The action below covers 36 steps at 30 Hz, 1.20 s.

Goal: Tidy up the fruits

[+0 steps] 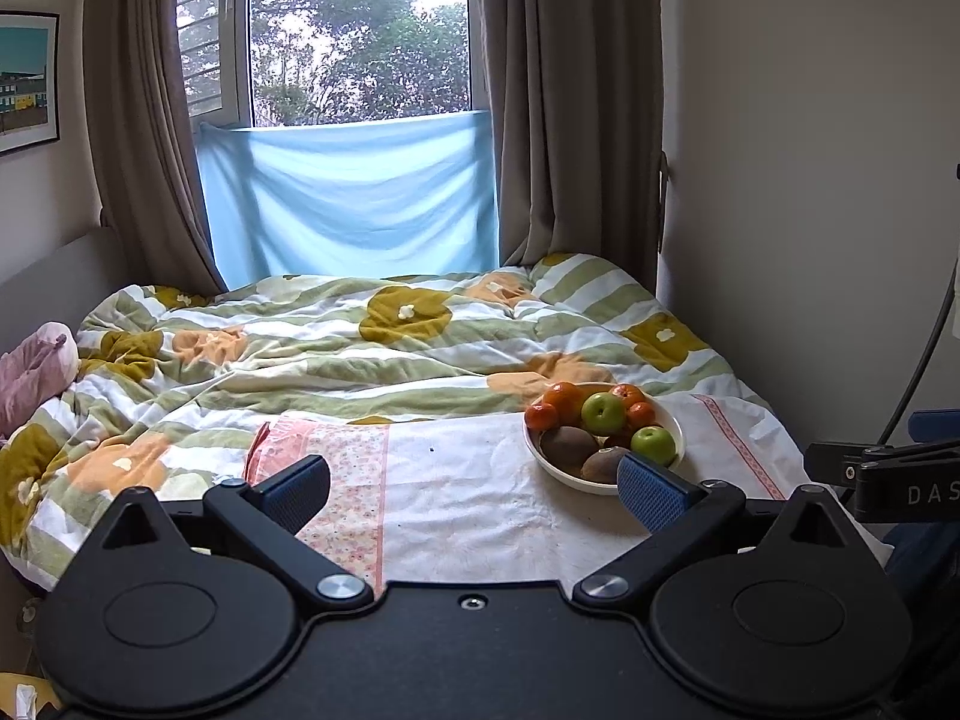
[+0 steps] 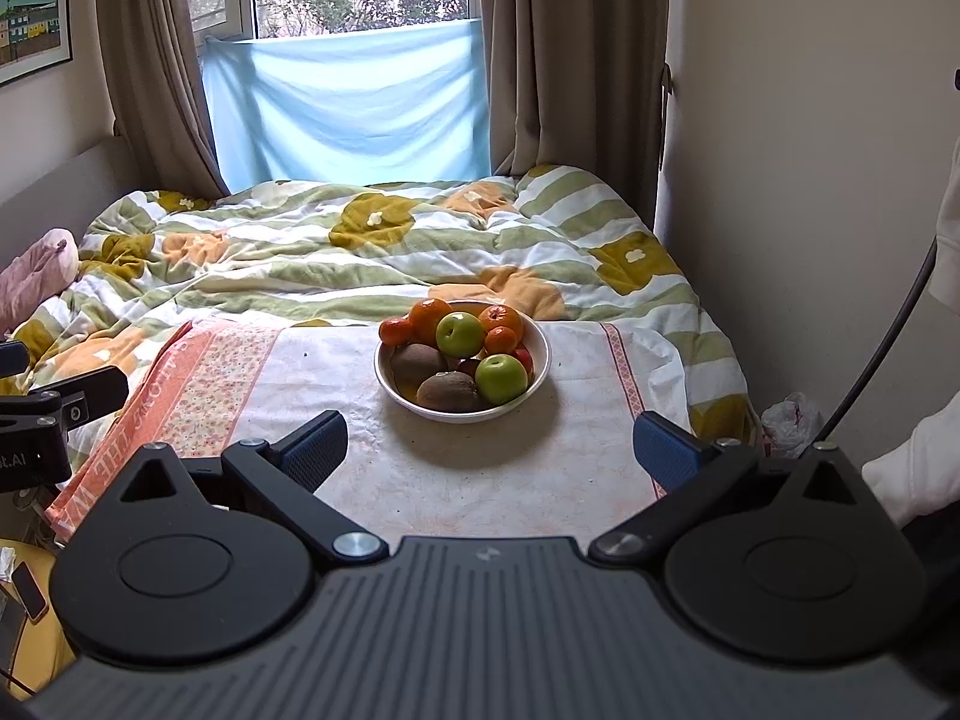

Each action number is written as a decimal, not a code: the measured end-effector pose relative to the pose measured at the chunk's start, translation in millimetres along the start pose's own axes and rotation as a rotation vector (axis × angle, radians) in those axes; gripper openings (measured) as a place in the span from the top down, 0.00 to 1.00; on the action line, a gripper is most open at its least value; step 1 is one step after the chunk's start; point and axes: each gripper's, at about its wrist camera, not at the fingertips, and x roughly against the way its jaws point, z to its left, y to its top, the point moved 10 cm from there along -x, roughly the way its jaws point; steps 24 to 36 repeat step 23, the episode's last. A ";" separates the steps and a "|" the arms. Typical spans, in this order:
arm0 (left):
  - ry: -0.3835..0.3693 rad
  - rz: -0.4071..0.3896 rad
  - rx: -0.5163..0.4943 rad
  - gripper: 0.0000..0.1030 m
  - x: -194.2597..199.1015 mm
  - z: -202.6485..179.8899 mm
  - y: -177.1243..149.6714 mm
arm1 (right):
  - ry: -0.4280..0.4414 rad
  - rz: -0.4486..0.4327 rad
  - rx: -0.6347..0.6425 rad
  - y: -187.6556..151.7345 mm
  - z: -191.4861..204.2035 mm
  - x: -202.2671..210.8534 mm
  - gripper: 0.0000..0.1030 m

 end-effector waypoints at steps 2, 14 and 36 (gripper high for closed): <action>-0.001 0.000 0.000 0.00 -0.1 -0.2 0.1 | -0.001 -0.001 -0.001 -0.3 -0.1 -0.3 0.00; 0.007 0.009 0.007 0.00 -1.1 0.3 -0.7 | 0.002 0.001 -0.001 -0.3 -0.4 -0.7 0.00; 0.009 -0.021 0.019 0.00 0.6 0.7 5.1 | 0.006 0.004 -0.009 -1.2 -0.8 -2.0 0.00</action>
